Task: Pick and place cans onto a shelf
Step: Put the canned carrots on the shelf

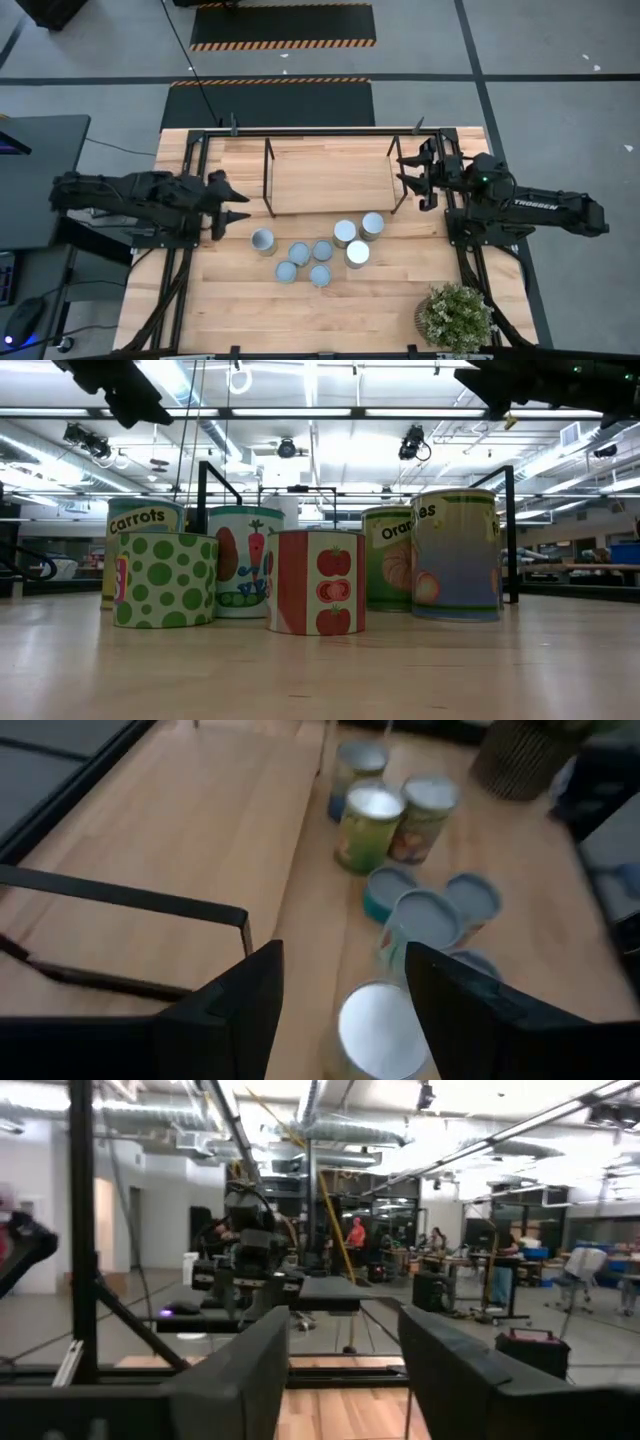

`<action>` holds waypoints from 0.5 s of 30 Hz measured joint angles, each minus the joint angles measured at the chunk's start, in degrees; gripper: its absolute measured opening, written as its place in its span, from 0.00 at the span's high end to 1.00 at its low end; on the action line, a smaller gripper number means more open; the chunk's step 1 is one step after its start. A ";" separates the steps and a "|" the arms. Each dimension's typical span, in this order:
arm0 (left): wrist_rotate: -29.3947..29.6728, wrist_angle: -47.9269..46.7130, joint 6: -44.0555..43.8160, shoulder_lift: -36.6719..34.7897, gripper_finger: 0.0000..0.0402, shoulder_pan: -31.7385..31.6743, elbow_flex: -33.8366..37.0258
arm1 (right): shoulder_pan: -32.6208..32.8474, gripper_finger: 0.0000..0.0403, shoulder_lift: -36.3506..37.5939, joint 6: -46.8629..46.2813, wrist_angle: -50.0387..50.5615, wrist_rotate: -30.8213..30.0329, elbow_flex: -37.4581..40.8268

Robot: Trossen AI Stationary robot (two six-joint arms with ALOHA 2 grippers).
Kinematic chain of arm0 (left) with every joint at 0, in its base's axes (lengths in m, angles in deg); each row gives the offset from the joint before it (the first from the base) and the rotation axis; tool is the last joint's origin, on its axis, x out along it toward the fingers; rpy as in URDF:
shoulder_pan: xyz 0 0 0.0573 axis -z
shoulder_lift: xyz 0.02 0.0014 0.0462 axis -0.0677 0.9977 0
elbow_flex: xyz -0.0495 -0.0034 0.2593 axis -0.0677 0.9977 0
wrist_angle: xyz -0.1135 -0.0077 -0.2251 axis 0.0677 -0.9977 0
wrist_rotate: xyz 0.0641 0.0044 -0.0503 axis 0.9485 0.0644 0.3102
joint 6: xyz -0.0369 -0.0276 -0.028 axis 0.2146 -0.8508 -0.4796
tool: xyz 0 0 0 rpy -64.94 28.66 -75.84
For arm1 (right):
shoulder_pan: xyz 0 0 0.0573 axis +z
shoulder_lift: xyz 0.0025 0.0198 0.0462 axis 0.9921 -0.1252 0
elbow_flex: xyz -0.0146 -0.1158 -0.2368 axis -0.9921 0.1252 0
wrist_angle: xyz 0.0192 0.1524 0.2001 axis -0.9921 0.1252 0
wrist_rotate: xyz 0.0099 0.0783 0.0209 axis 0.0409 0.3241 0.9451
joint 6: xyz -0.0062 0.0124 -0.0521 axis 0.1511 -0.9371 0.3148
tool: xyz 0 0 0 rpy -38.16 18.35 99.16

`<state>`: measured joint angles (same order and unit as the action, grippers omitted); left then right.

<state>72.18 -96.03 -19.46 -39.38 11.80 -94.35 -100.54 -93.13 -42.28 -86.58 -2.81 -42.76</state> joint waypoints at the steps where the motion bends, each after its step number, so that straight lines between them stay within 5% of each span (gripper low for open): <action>1: 1.89 -1.13 -0.32 1.63 0.46 1.31 -0.90 | 0.42 0.48 0.00 0.60 0.22 0.32 0.00; 5: 6.34 -6.10 -2.07 8.42 0.46 5.56 -5.05 | 2.44 0.43 0.00 3.34 2.59 0.45 0.00; 15: 5.61 -23.49 -19.04 24.91 0.45 11.28 -11.48 | 6.03 0.39 -0.61 10.41 6.30 0.43 0.00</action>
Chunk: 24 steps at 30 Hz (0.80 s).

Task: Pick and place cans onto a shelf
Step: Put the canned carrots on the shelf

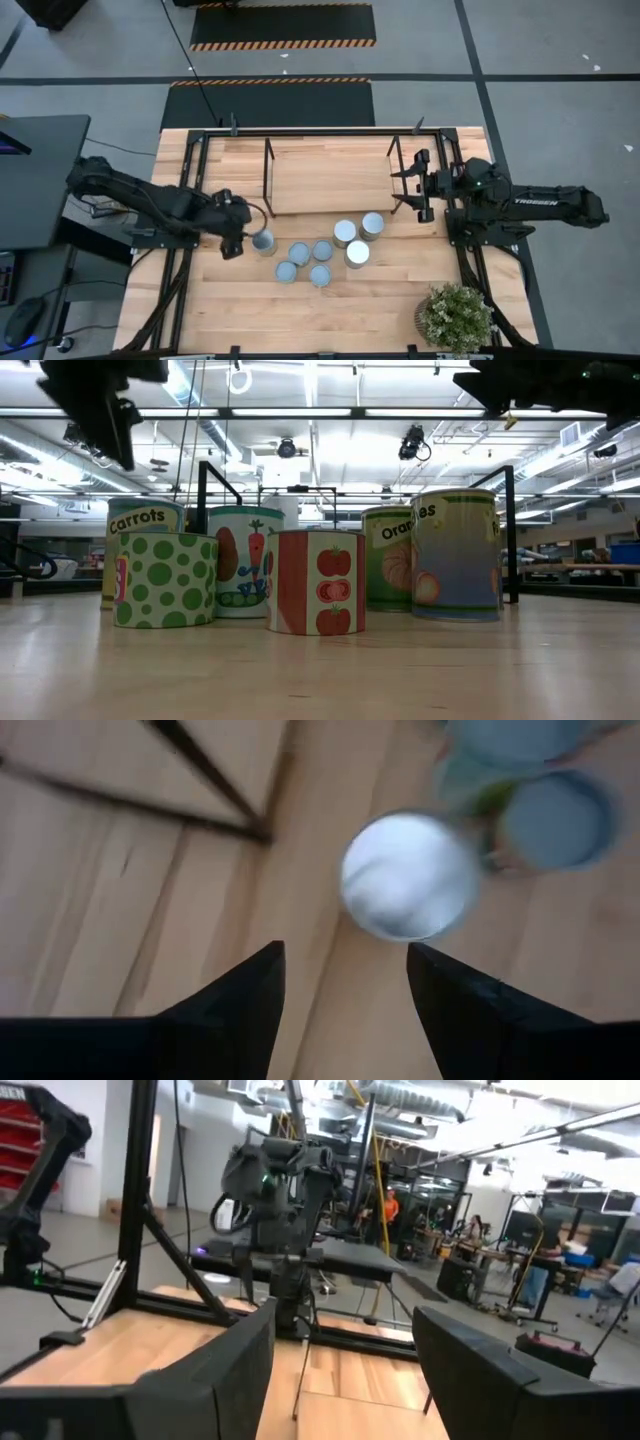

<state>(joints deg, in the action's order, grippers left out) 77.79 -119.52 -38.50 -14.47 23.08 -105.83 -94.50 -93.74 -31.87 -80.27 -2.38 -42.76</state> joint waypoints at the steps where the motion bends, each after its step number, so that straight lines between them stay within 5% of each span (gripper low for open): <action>1: 0.84 -0.93 -1.98 1.42 0.44 0.17 0.00 | 0.11 0.39 -0.02 0.62 -0.20 0.00 0.00; 13: -11.30 -0.86 -5.42 14.94 0.09 0.12 0.02 | 0.19 0.39 -0.02 2.56 -0.61 0.00 0.02; 24: -8.00 10.02 -2.66 17.81 0.05 -2.08 0.02 | 0.19 0.39 -0.02 2.09 -0.51 0.00 0.02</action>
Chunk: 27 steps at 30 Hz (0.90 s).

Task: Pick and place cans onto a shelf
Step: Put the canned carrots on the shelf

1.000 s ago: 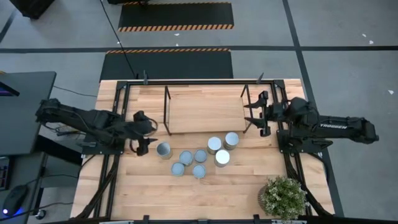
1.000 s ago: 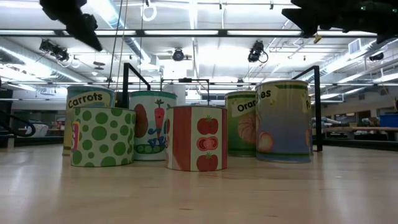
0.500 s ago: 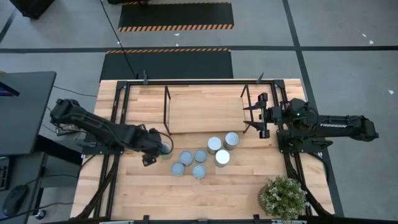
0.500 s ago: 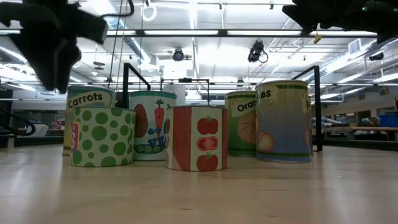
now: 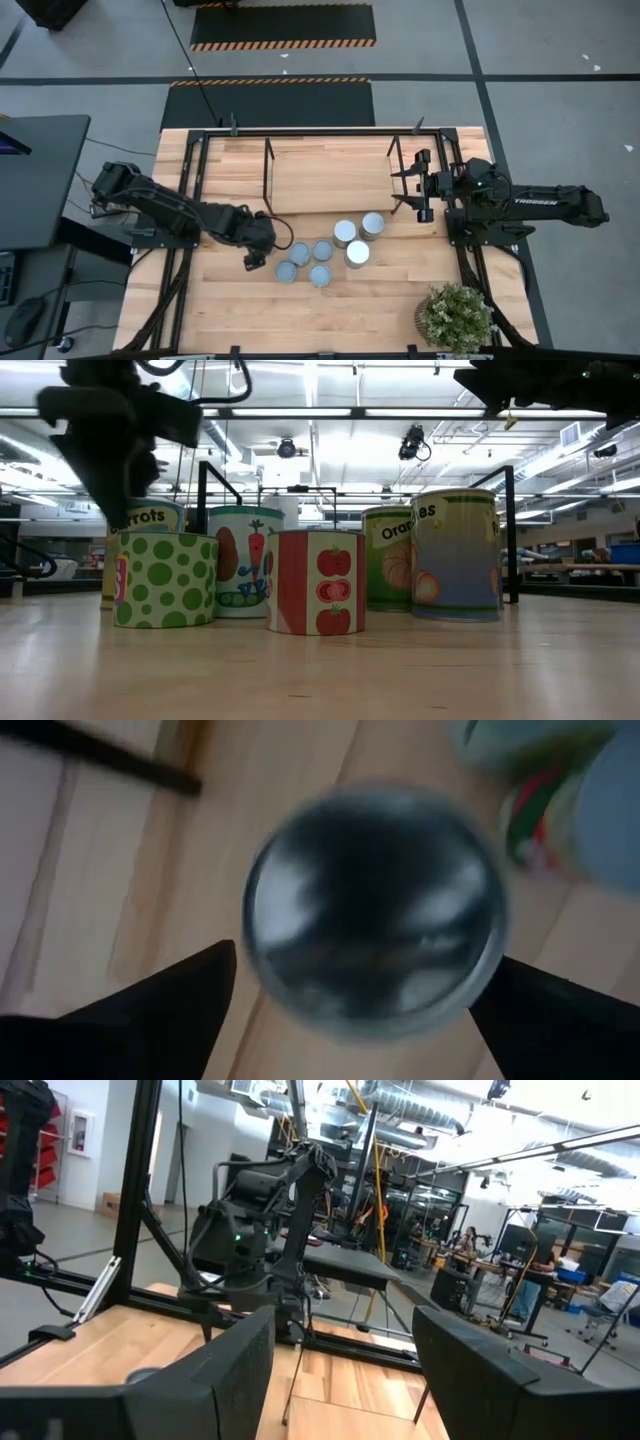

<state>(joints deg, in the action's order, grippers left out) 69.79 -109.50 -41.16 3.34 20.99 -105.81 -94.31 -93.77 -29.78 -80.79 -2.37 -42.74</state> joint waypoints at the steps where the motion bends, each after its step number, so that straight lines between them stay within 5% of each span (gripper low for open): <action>1: -0.03 0.84 0.22 0.03 0.05 -0.31 0.02 | 0.02 0.39 0.00 -0.06 0.18 0.02 0.00; 17: -4.72 6.69 4.47 1.54 0.22 -5.42 -0.29 | 0.15 0.39 -1.19 -0.17 -0.07 0.02 0.00; 27: -1.40 6.14 14.31 2.51 0.18 -10.21 -15.19 | 0.18 0.39 -3.15 -0.27 -2.40 0.01 0.02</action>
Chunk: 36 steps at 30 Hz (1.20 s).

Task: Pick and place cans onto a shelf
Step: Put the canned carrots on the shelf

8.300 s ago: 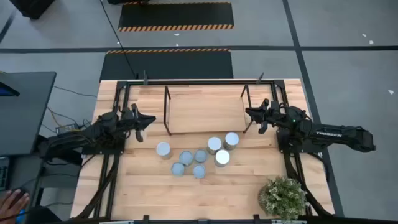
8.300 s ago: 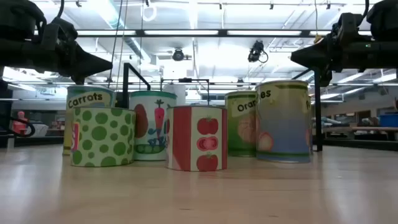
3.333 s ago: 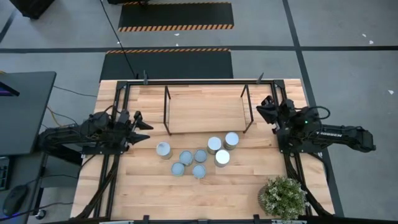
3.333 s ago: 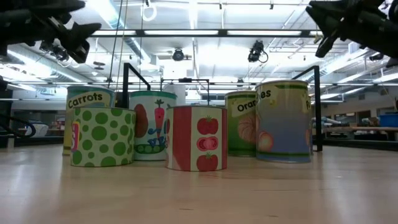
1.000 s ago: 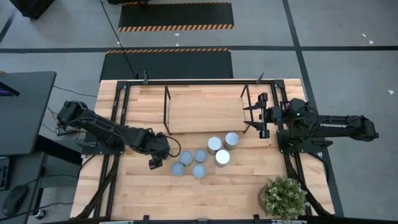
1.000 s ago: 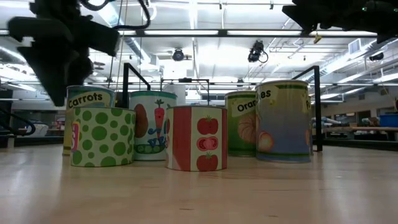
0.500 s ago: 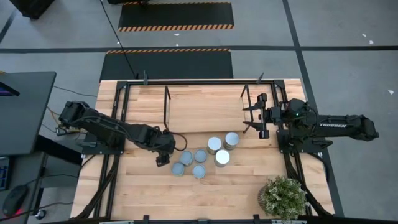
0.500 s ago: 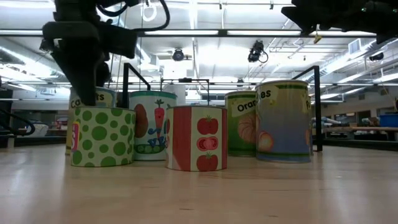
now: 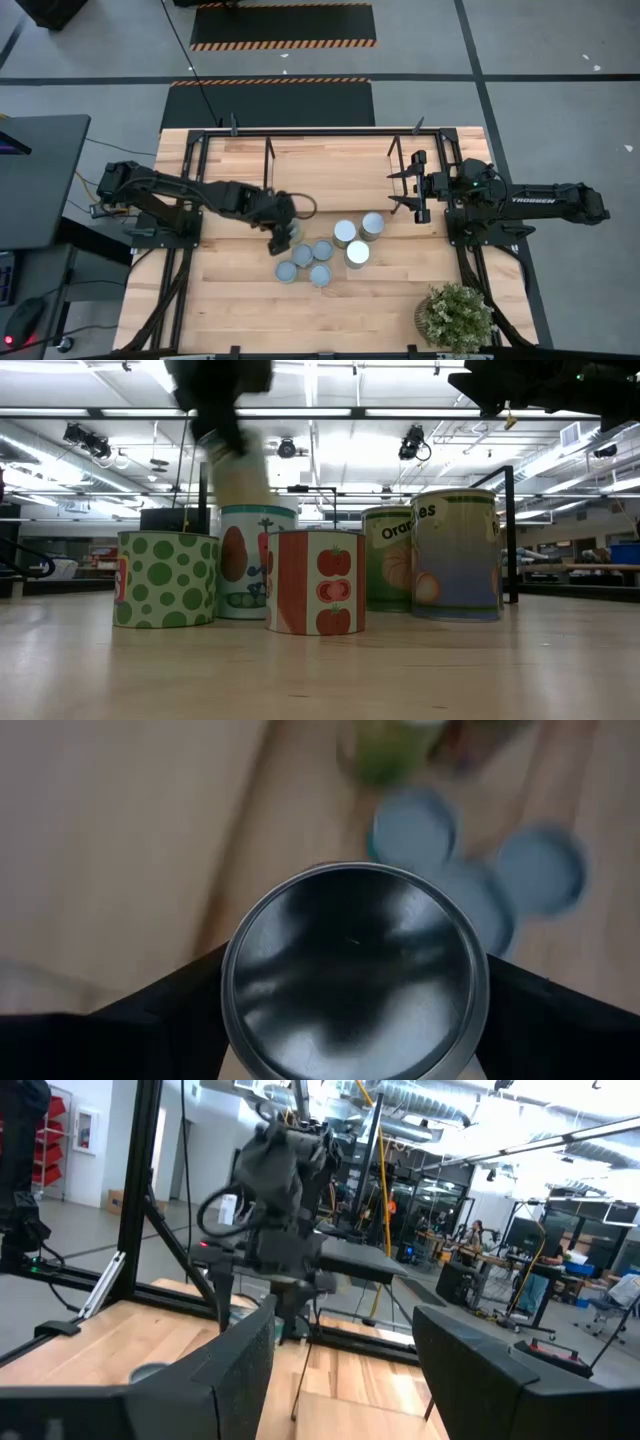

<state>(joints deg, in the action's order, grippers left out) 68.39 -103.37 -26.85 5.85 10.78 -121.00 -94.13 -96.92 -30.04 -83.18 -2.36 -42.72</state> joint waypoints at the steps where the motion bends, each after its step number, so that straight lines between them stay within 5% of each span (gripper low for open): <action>1: 0.82 -0.14 1.47 0.52 0.18 -0.82 -1.99 | 0.01 0.39 0.01 0.01 -0.05 0.00 0.00; 8: 2.23 -3.34 12.46 7.38 0.19 -7.13 -17.26 | 0.01 0.39 0.03 -0.77 -0.27 0.00 0.00; 15: 1.91 -16.68 24.96 17.27 0.19 -15.24 -31.56 | 0.01 0.39 0.03 -0.77 -0.27 0.00 0.00; 25: -9.35 -18.73 38.61 23.73 0.19 -29.67 -31.21 | 0.01 0.39 0.03 -0.97 0.35 0.03 0.00; 36: -11.39 -20.45 44.88 26.57 0.19 -36.46 -31.21 | 0.06 0.39 0.03 -1.43 0.30 0.07 0.00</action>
<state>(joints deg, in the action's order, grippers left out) 57.00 -123.82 18.03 32.43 -25.68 -152.21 -94.07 -96.89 -31.47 -82.89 -2.29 -42.72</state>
